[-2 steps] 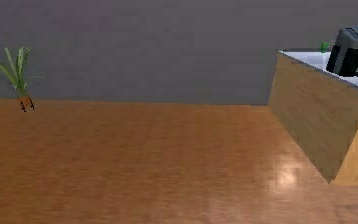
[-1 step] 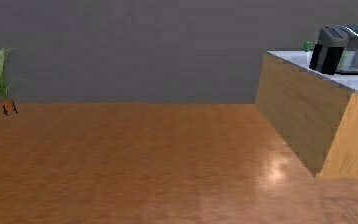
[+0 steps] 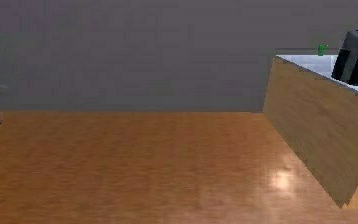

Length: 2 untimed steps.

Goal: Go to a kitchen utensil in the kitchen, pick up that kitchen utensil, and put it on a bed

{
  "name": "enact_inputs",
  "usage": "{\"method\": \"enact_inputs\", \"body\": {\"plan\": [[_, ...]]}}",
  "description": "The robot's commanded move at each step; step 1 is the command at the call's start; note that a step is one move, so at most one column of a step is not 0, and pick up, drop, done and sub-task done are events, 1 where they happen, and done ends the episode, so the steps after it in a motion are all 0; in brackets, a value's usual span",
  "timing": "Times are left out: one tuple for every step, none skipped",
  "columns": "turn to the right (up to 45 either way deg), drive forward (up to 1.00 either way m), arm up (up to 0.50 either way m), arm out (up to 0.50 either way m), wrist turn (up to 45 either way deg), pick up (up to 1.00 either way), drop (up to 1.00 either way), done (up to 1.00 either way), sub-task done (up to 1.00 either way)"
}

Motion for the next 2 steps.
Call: {"method": "enact_inputs", "body": {"plan": [[45.0,0.0,0.0,0.0,0.0,0.0,0.0,0.0,0.0],[6.0,0.0,0.0,0.0,0.0,0.0,0.0,0.0,0.0]]}}
